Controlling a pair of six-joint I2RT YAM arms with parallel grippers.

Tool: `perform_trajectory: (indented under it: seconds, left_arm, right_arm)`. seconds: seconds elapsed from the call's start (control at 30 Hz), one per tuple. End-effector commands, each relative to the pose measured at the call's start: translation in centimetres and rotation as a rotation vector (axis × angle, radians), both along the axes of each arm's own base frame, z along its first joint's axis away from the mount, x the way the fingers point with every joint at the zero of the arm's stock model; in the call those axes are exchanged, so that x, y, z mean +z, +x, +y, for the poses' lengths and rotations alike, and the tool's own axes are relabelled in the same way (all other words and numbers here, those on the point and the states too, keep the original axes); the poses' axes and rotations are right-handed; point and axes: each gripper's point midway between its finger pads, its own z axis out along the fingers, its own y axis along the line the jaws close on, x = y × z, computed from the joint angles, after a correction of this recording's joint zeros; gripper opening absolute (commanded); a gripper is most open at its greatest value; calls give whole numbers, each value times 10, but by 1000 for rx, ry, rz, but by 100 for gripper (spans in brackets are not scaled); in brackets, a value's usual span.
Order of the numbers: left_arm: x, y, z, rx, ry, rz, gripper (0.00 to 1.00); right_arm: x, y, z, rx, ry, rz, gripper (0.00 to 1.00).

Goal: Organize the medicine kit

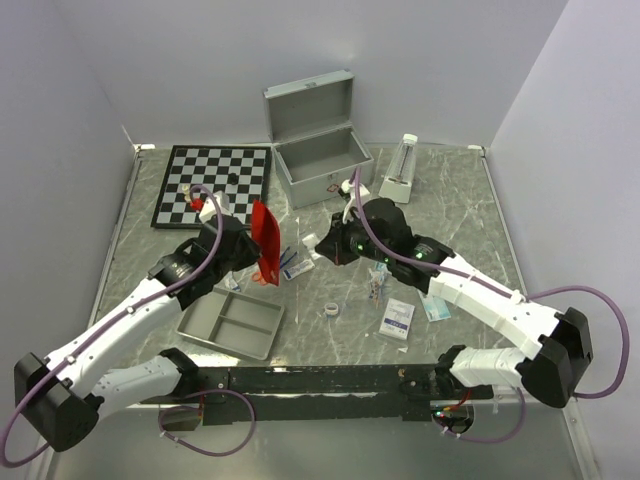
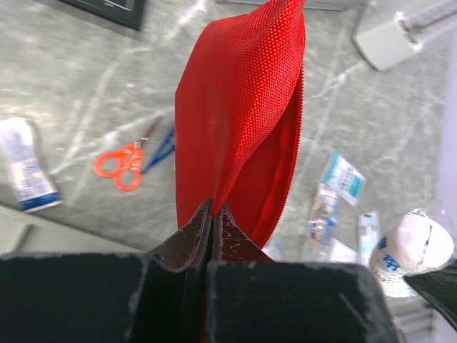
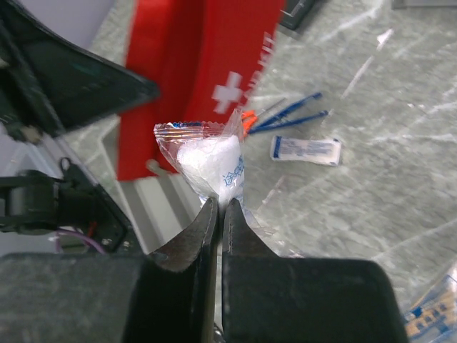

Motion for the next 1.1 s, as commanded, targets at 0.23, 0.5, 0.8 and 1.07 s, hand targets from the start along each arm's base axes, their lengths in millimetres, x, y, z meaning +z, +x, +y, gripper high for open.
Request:
perform_trajectory:
  seconds: [0.23, 0.5, 0.8, 1.07]
  left_arm:
    - [23, 1, -29, -47, -210, -60, 1]
    - [24, -2, -31, -57, -220, -64, 1]
    - [28, -5, -36, -67, -221, -75, 1]
    - [29, -7, -42, -73, -229, -78, 1]
  right_arm:
    - [51, 3, 43, 7, 240, 63, 0]
    - [61, 5, 70, 41, 283, 93, 0]
    - [33, 22, 72, -40, 181, 135, 0]
    - [13, 35, 76, -100, 123, 181, 0]
